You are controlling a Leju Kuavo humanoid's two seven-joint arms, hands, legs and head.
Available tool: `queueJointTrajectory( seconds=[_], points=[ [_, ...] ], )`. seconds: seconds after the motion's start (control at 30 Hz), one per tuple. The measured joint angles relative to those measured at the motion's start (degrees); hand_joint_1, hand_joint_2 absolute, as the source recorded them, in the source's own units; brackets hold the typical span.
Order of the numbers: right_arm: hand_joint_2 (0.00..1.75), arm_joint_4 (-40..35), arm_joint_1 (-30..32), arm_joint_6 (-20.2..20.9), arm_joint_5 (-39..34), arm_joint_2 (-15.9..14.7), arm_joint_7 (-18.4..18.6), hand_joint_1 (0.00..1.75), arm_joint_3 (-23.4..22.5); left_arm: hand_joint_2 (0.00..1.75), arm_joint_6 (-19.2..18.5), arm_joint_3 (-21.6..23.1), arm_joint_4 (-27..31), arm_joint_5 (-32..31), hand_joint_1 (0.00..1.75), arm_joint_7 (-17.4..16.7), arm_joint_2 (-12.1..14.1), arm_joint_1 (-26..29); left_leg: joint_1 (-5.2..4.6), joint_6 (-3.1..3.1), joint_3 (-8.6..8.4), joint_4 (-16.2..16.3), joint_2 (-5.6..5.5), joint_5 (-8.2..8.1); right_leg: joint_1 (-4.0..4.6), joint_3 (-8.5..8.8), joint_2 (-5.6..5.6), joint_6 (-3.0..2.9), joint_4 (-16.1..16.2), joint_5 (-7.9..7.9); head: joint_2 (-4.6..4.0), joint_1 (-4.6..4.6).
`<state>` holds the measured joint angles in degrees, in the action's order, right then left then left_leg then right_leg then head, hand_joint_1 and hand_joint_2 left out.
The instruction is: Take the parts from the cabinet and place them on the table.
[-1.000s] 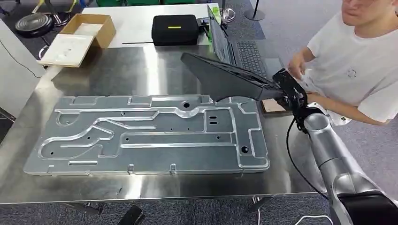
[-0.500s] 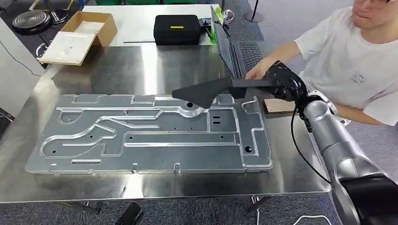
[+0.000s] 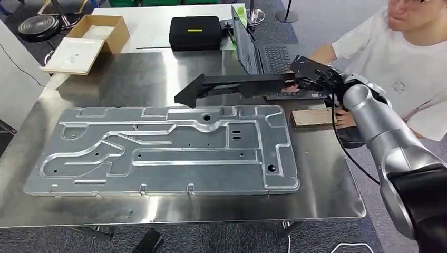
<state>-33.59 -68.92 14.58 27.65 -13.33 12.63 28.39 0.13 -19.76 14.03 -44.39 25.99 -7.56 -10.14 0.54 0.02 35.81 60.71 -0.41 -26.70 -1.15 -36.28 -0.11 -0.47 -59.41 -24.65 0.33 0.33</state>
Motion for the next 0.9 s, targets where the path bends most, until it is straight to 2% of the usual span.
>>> queueJointTrajectory(
  seconds=[0.03,0.1,0.13,0.17,0.2,0.27,0.3,0.33,0.43,0.47,0.5,0.53,0.6,0.63,0.67,0.7,0.73,0.77,0.8,0.83,0.87,0.9],
  points=[
    [0.00,0.52,-0.68,0.15,0.50,0.19,0.02,0.00,0.39,0.00,0.00,0.02,0.00,0.04,0.00,0.02,0.00,-0.02,0.00,-0.08,1.56,3.67,0.00,-2.11,0.04,0.00,-0.11,-0.45,0.00,-0.04,0.00,-0.02],
    [0.00,1.44,-1.72,1.58,1.16,0.50,-0.07,0.00,1.09,0.00,0.00,-0.02,-0.02,0.04,0.00,0.02,0.00,0.19,0.07,-0.24,5.88,12.62,0.02,-5.86,0.36,0.01,-0.24,-0.64,-0.02,-0.13,0.00,0.00],
    [0.00,1.90,-2.16,2.56,1.49,0.57,-0.20,0.00,1.44,0.00,0.00,-0.07,-0.02,0.07,0.00,0.02,0.00,0.38,0.07,-0.28,7.41,15.62,0.03,-6.56,0.46,0.02,-0.23,-0.67,-0.06,-0.14,0.00,0.00],
    [0.00,2.36,-2.59,3.81,1.79,0.70,-0.42,0.00,1.81,0.00,0.00,-0.09,-0.02,0.07,0.00,0.02,0.00,0.55,0.07,-0.23,7.77,15.99,0.03,-5.84,0.53,0.08,-0.22,-0.72,-0.10,-0.19,0.00,0.00],
    [0.00,2.80,-3.07,5.38,2.12,0.70,-0.81,0.00,2.21,0.00,0.00,-0.11,-0.02,0.07,0.00,0.07,-0.02,0.65,0.07,-0.15,6.86,13.68,0.03,-3.93,0.55,0.15,-0.20,-0.75,-0.13,-0.26,0.00,0.00],
    [0.00,3.43,-4.36,7.43,2.29,0.70,-1.72,0.00,2.90,0.00,0.00,-0.15,-0.02,0.13,0.00,0.13,-0.02,0.66,0.09,0.15,2.40,4.01,0.05,1.47,0.54,0.36,-0.07,-0.49,-0.39,-0.54,0.00,0.00],
    [0.00,3.76,-4.97,7.67,2.34,0.72,-1.99,0.00,3.10,0.00,0.00,-0.22,-0.02,0.20,0.00,0.20,-0.02,0.66,0.08,0.38,1.04,0.24,0.02,2.24,0.53,0.23,0.02,-0.33,-0.55,-0.72,0.00,0.00],
    [1.75,4.09,-5.53,7.67,2.34,0.72,-2.23,0.00,3.39,0.00,0.00,-0.31,-0.02,0.24,0.00,0.26,-0.02,0.61,-0.21,0.40,0.12,-0.85,-0.04,1.82,0.92,-0.10,0.25,-0.04,-0.96,-0.79,0.00,0.00],
    [1.75,4.61,-5.95,6.58,2.05,0.76,-3.15,0.00,3.76,0.00,0.02,-0.42,-0.02,0.59,0.00,0.46,-0.07,0.65,-0.33,1.01,0.25,-1.05,-0.04,1.76,0.78,-0.09,0.40,0.81,-0.35,-0.40,0.00,0.00],
    [1.75,4.70,-6.02,6.10,1.86,0.76,-3.61,0.00,3.78,0.00,0.04,-0.42,-0.02,0.63,0.00,0.50,-0.07,0.59,-0.11,1.58,-0.22,-1.82,0.00,2.15,0.78,-0.06,0.49,1.18,-0.36,-0.61,0.00,0.00],
    [1.75,4.72,-6.04,5.51,1.62,0.74,-3.95,0.00,3.78,0.00,0.04,-0.42,-0.02,0.68,0.00,0.65,-0.26,0.58,0.00,1.88,-0.57,-2.24,0.08,2.34,0.48,-0.30,0.40,1.39,-1.38,-1.46,0.00,0.04],
    [0.00,4.72,-6.13,4.92,1.40,0.83,-4.24,0.00,3.78,0.00,0.07,-0.44,-0.02,0.74,0.00,0.72,-0.30,0.43,0.00,2.14,-0.68,-2.39,0.14,2.36,0.47,-1.46,0.35,1.65,-3.84,-3.05,0.00,0.00],
    [0.00,4.72,-5.90,3.76,1.22,0.94,-4.94,0.00,3.78,0.00,0.09,-0.46,-0.02,0.87,0.00,0.87,-0.44,0.16,0.00,2.42,-0.69,-2.38,0.17,2.30,0.33,-5.60,0.37,2.10,-12.41,-6.78,0.00,0.02],
    [0.00,4.72,-5.58,3.50,1.09,0.94,-5.52,0.00,3.78,0.00,0.09,-0.46,-0.02,0.96,0.00,0.98,-0.46,0.21,0.00,2.46,-0.70,-2.37,0.14,2.27,0.28,-7.52,0.36,2.24,-15.95,-7.76,0.00,0.04],
    [0.00,4.70,-5.21,3.43,0.96,0.94,-6.34,0.00,3.78,0.00,0.09,-0.46,-0.02,0.98,0.00,1.09,-0.46,0.34,0.02,2.46,-0.72,-2.36,0.08,2.26,0.19,-8.29,0.35,2.31,-16.97,-7.36,0.00,0.02],
    [0.00,4.52,-4.96,3.34,0.81,0.94,-7.13,0.00,3.78,0.00,0.09,-0.46,-0.02,0.98,0.00,1.18,-0.46,0.45,0.02,2.39,-0.80,-2.32,0.04,2.21,0.09,-7.61,0.33,2.33,-15.17,-5.62,0.00,0.04],
    [0.00,4.22,-4.92,3.32,0.59,0.96,-7.54,0.00,3.78,0.00,0.09,-0.46,-0.02,0.98,0.00,1.22,-0.48,0.45,0.02,2.27,-0.87,-2.24,0.02,2.12,-0.02,-5.87,0.30,2.29,-11.39,-3.28,0.00,0.02],
    [0.00,3.91,-4.97,3.21,0.48,0.96,-7.87,0.00,3.78,0.00,0.09,-0.46,-0.02,0.98,0.00,1.27,-0.50,0.38,0.02,2.09,-0.96,-2.10,0.01,1.96,-0.11,-3.22,0.22,2.26,-6.06,-0.60,0.00,0.02],
    [0.00,3.67,-5.05,3.10,0.41,0.96,-7.96,0.00,3.78,0.00,0.09,-0.46,-0.02,0.98,0.00,1.29,-0.50,0.34,0.03,1.80,-1.02,-1.98,0.02,1.76,-0.17,-1.05,0.13,2.21,-1.57,0.76,0.00,0.02],
    [0.00,3.56,-5.13,2.99,0.35,1.00,-8.24,0.00,3.78,0.00,0.09,-0.46,-0.02,0.98,0.00,1.31,-0.50,0.24,-0.38,1.45,-0.78,-1.74,-0.04,1.59,0.50,-0.34,0.18,2.02,-0.32,-0.09,0.00,0.04],
    [0.00,3.34,-5.02,2.93,0.28,1.03,-8.48,0.00,3.78,0.00,0.09,-0.46,-0.02,0.98,0.00,1.33,-0.50,0.25,-0.28,1.24,-0.79,-1.90,-0.03,1.66,0.48,-0.39,0.32,1.47,-0.32,0.04,0.00,-0.02],
    [0.00,3.15,-4.85,2.91,0.26,1.03,-8.70,0.00,3.78,0.00,0.07,-0.46,-0.02,0.98,0.00,1.40,-0.50,0.30,-0.23,0.98,-0.90,-1.99,-0.01,1.67,0.60,-0.44,0.41,1.28,-0.27,0.04,0.00,0.02]
  ],
)
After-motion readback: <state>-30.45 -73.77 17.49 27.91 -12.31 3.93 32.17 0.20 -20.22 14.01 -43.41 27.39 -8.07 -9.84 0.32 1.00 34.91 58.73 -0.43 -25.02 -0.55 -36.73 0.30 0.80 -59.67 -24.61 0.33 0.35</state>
